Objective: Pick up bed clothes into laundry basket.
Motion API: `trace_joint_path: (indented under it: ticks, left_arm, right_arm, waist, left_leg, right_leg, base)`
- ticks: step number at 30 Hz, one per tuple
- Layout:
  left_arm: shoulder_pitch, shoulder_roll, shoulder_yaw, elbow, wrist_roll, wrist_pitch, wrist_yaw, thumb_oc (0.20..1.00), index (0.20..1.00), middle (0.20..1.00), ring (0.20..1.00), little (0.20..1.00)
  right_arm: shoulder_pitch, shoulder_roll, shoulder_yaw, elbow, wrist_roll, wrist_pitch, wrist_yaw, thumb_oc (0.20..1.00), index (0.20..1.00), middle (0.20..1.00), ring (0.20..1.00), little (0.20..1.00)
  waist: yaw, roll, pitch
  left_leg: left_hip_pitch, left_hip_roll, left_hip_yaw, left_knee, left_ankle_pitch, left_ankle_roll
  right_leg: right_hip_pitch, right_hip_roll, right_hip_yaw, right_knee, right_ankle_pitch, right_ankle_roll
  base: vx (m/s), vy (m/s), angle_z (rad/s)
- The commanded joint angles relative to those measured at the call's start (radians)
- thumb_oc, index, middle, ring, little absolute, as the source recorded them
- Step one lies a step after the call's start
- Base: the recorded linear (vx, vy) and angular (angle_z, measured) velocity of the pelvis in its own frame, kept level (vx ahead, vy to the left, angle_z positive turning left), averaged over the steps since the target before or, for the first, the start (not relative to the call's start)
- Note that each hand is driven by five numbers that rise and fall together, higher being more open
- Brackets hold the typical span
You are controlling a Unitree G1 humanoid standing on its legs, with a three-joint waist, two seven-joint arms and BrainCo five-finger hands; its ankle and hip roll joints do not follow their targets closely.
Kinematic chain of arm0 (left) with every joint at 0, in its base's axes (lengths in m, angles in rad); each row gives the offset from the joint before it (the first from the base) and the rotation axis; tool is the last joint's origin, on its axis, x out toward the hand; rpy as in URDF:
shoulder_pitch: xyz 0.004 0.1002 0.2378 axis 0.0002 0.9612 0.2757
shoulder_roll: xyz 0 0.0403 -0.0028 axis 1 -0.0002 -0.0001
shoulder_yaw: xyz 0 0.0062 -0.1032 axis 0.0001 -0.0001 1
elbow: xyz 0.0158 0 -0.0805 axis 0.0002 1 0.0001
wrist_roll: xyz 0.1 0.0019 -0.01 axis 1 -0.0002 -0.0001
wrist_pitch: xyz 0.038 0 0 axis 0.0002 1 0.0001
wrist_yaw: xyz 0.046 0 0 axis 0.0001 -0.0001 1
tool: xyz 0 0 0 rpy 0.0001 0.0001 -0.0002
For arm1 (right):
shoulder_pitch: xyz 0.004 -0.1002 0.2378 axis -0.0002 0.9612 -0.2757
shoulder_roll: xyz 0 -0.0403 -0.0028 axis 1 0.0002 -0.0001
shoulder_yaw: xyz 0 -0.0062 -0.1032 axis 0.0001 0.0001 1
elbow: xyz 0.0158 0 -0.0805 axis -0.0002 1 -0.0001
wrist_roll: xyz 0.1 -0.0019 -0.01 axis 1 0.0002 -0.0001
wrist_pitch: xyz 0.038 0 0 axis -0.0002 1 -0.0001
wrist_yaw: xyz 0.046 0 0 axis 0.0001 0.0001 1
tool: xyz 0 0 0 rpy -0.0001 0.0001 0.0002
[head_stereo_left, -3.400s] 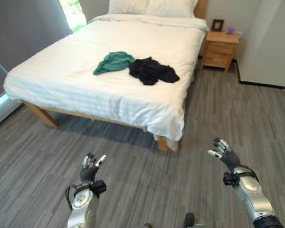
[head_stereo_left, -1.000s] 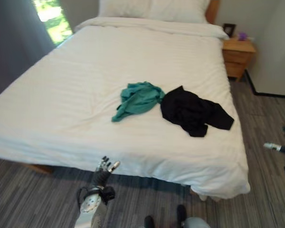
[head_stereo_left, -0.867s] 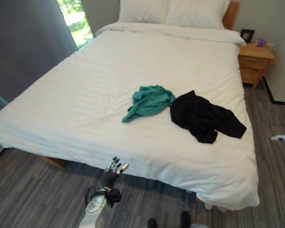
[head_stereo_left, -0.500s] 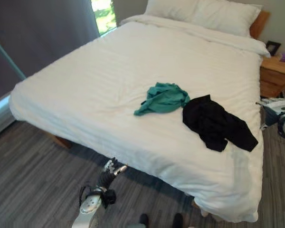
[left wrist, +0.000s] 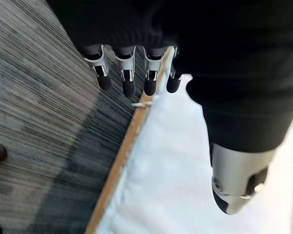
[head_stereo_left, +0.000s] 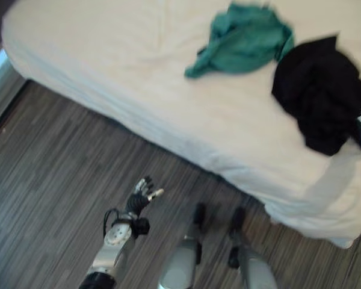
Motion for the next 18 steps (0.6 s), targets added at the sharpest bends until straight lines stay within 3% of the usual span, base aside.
trace_joint_path:
  ticks: [1,6,7,12,13,17,18]
  left_arm:
    - [-0.058,-0.045,-0.006,-0.063,-0.078,-0.068,0.041,1.000,1.000,1.000,1.000,1.000]
    - [-0.110,-0.087,-0.033,-0.042,-0.065,-0.073,0.055,1.000,1.000,1.000,1.000,1.000]
    - [-0.122,-0.096,-0.028,-0.032,-0.061,-0.078,0.065,1.000,1.000,1.000,1.000,1.000]
    - [-0.140,-0.101,-0.015,-0.015,-0.062,-0.085,0.086,1.000,1.000,1.000,1.000,1.000]
    - [-0.139,-0.096,-0.001,-0.023,-0.060,-0.087,0.090,1.000,1.000,1.000,1.000,1.000]
    - [-0.120,-0.080,0.018,-0.024,-0.062,-0.087,0.082,1.000,1.000,1.000,1.000,1.000]
    - [-0.105,-0.076,0.029,-0.017,-0.066,-0.085,0.070,1.000,1.000,1.000,1.000,1.000]
  right_arm:
    - [-0.012,0.049,0.088,0.032,0.070,-0.007,-0.002,1.000,1.000,1.000,1.000,1.000]
    - [0.125,0.134,0.044,0.029,0.050,-0.022,0.009,1.000,1.000,1.000,1.000,1.000]
    - [0.203,0.152,0.011,-0.005,0.065,-0.032,0.016,0.200,0.200,0.200,0.200,0.200]
    - [0.320,0.149,-0.102,-0.053,0.187,-0.040,0.010,0.200,0.200,0.200,0.200,0.200]
    - [0.392,0.127,-0.181,-0.105,0.288,-0.046,0.000,0.200,0.200,0.200,0.200,0.200]
    - [0.518,0.073,-0.321,-0.206,0.409,-0.058,0.013,0.200,0.200,0.200,0.200,0.200]
    - [0.585,0.043,-0.401,-0.230,0.475,-0.068,0.004,0.200,0.200,0.200,0.200,0.200]
  waist:
    - [0.003,-0.022,-0.015]
    - [-0.020,-0.001,0.014]
    - [-0.035,0.002,0.017]
    - [-0.052,-0.001,0.021]
    - [-0.076,-0.006,0.018]
    - [-0.103,-0.022,0.006]
    - [-0.122,-0.031,-0.010]
  left_leg:
    - [-0.061,0.028,0.010,-0.021,0.026,-0.086]
    - [-0.080,0.034,0.016,-0.021,0.039,-0.093]
    - [-0.068,0.035,0.022,-0.021,0.037,-0.094]
    - [-0.037,0.035,0.028,-0.021,0.029,-0.091]
    - [-0.015,0.036,0.035,-0.021,0.020,-0.087]
    - [0.045,0.037,0.051,-0.021,-0.003,-0.078]
    - [0.092,0.041,0.063,-0.021,-0.024,-0.070]
  right_leg:
    - [-0.051,-0.030,0.069,0.011,0.003,0.087]
    - [-0.082,-0.029,0.077,0.011,0.012,0.087]
    - [-0.078,-0.028,0.079,0.011,0.012,0.087]
    - [-0.050,-0.030,0.083,0.011,0.005,0.088]
    - [-0.034,-0.031,0.086,0.011,0.001,0.088]
    - [0.015,-0.032,0.092,0.011,-0.015,0.088]
    - [0.055,-0.031,0.101,0.011,-0.028,0.086]
  base:
    - [-0.09,0.007,-0.36]
    - [-0.02,-0.008,-0.14]
    - [0.01,0.008,-0.06]
    - [0.02,0.005,-0.09]
    - [0.04,0.011,-0.08]
    - [0.06,0.012,-0.06]
    - [0.06,0.008,-0.13]
